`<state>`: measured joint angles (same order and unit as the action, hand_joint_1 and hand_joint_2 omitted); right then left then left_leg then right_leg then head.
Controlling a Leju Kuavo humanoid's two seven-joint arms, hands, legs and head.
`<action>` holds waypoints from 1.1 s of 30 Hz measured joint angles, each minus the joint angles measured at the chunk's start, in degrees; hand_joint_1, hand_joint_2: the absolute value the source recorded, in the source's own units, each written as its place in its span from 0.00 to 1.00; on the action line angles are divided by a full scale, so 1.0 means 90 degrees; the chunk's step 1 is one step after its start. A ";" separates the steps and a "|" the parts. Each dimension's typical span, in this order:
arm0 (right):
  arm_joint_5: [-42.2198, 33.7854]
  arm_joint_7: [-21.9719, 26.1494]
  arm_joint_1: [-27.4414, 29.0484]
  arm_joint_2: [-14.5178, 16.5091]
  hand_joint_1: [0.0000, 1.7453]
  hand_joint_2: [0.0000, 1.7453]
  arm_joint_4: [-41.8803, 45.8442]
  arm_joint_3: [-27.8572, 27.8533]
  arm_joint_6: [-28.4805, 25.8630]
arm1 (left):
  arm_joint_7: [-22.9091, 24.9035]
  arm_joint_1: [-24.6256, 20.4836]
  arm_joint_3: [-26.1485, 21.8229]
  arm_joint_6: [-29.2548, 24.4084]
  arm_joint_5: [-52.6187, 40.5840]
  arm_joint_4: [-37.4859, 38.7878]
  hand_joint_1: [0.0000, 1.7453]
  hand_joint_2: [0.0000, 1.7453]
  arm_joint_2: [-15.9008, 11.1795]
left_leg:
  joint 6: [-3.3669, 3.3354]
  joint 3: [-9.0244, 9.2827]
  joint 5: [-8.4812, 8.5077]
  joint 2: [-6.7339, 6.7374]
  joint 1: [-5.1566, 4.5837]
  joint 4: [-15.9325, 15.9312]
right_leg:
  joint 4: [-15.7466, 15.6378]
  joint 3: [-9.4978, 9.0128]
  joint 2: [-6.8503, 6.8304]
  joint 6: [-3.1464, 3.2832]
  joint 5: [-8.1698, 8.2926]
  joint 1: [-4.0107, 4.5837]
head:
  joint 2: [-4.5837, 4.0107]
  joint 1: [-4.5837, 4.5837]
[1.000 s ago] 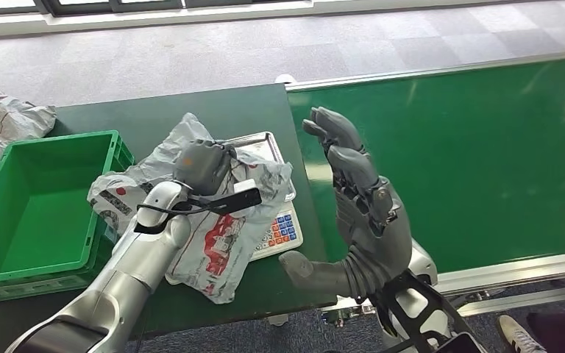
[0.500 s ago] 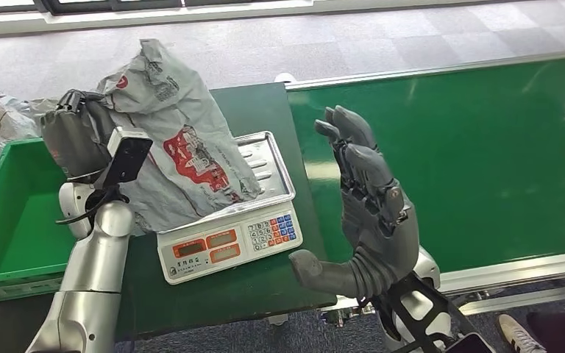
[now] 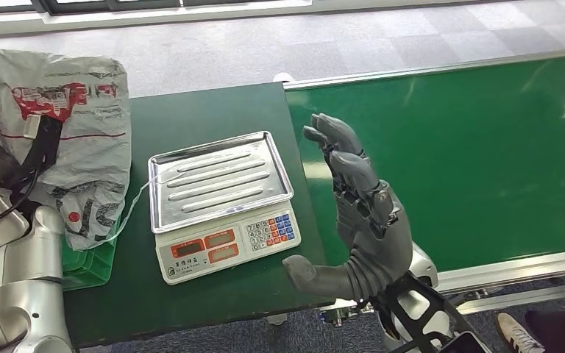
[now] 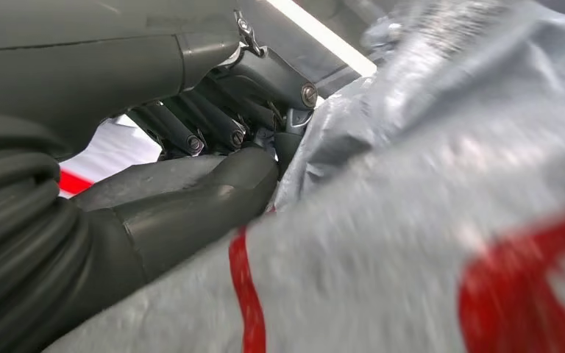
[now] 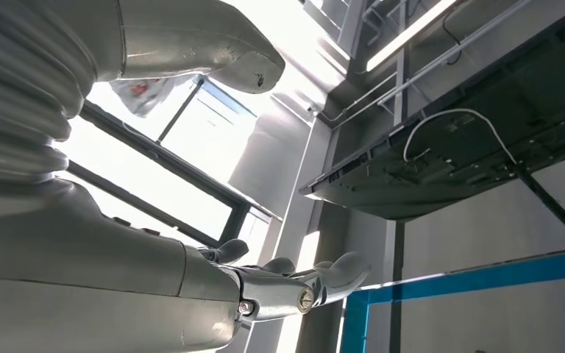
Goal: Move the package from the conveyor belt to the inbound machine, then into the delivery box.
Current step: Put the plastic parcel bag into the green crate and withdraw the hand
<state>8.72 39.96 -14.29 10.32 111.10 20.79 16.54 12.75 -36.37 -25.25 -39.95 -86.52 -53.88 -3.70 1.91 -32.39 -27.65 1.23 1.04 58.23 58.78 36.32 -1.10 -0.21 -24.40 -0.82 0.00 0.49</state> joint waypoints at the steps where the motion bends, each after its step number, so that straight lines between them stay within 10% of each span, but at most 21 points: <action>1: 0.0000 0.0000 0.0000 0.0000 0.00 1.00 0.0000 0.0000 0.0012 | 0.0120 -0.0032 -0.0063 0.0000 -0.0005 0.0191 0.27 1.00 -0.0100 | 0.0000 0.0000 0.0000 0.0003 0.0000 0.0000 | 0.0000 0.0001 0.0003 0.0001 0.0001 0.0000 | 0.0000 0.0000; 2: 0.0000 0.0000 0.0001 0.0000 0.00 1.00 0.0000 0.0000 0.0024 | 0.0231 -0.0056 -0.0109 0.0000 -0.0008 0.0373 0.01 1.00 -0.0201 | 0.0000 0.0000 0.0000 0.0004 0.0000 0.0000 | 0.0000 0.0001 0.0005 0.0001 0.0001 0.0000 | 0.0000 0.0000; 5: -0.0002 0.0000 0.0001 0.0000 0.00 1.00 0.0000 0.0000 0.0061 | 0.0529 -0.0079 -0.0184 0.0000 -0.0011 0.0897 0.00 1.00 -0.0469 | 0.0000 0.0000 0.0000 0.0004 0.0000 0.0000 | -0.0001 0.0003 0.0005 0.0001 0.0001 0.0000 | 0.0000 0.0001; 9: -0.0018 -0.0001 0.0000 0.0000 0.00 1.00 0.0000 0.0000 0.0084 | 0.0676 -0.0070 -0.0213 0.0000 -0.0013 0.1333 0.00 0.00 -0.0674 | 0.0000 -0.0005 0.0000 -0.0003 0.0000 0.0000 | -0.0001 0.0003 -0.0002 0.0001 0.0000 0.0000 | 0.0000 0.0001; 24: -0.0036 -0.0001 -0.0004 0.0000 0.00 1.00 -0.0102 0.0026 0.0132 | -0.0500 0.0273 -0.1362 -0.0002 0.0383 0.0887 0.00 0.00 -0.0559 | 0.0000 -0.0009 0.0000 -0.0004 0.0000 0.0001 | -0.0001 0.0009 -0.0002 0.0001 0.0000 0.0001 | 0.0000 0.0001; 31: 0.0010 -0.0001 -0.0031 0.0016 0.00 1.00 -0.0237 0.0066 0.0051 | -0.5888 -0.0047 -0.3331 -0.0014 0.4003 -0.0754 0.00 0.00 0.0420 | 0.0004 0.0003 -0.0007 0.0034 -0.0007 0.0002 | -0.0002 0.0012 0.0021 0.0005 0.0009 -0.0006 | 0.0000 0.0000; 33: 0.0018 -0.0001 -0.0066 0.0021 0.00 1.00 -0.0301 0.0086 -0.0086 | -0.6049 0.0111 -0.3263 -0.0022 0.5861 -0.1517 0.00 0.50 0.0706 | 0.0006 0.0007 -0.0011 0.0046 -0.0006 0.0004 | -0.0003 0.0014 0.0033 0.0006 0.0008 -0.0004 | 0.0000 0.0001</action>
<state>8.88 39.95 -14.88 10.51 108.39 21.56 15.76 -41.69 -35.37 -54.61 -40.15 -33.77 -67.54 2.65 1.96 -32.32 -27.75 1.64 0.98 58.26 58.75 36.44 -0.80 -0.16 -24.33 -0.85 0.00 0.50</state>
